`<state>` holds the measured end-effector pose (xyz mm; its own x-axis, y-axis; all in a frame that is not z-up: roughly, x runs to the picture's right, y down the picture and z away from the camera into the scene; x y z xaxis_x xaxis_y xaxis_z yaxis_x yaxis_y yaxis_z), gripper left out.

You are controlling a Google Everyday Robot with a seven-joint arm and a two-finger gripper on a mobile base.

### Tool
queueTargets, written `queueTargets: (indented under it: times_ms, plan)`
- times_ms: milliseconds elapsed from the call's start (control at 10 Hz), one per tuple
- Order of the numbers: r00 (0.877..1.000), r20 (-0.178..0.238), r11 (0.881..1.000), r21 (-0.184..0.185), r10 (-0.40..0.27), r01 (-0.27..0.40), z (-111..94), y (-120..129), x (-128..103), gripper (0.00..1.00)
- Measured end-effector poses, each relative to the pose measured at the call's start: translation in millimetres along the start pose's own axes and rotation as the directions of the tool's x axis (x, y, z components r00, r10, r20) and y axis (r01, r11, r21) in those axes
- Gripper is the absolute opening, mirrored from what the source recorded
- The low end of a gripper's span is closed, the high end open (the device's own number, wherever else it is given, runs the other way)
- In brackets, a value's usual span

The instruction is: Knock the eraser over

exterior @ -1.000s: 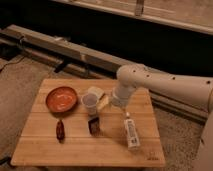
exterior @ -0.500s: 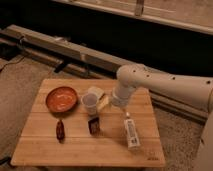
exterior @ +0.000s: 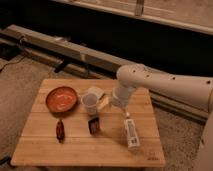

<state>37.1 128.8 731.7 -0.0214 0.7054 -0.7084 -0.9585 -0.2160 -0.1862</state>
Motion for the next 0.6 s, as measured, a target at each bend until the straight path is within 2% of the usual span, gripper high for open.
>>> queueTargets:
  times_ms: [400, 500, 600]
  plan:
    - [0.999, 0.022, 0.993, 0.119, -0.024, 0.022, -3, -7, 31, 0.80]
    - [0.999, 0.013, 0.988, 0.149, -0.034, 0.032, 1, -4, 41, 0.80]
    - [0.999, -0.002, 0.986, 0.161, -0.033, 0.033, 5, -6, 46, 0.80]
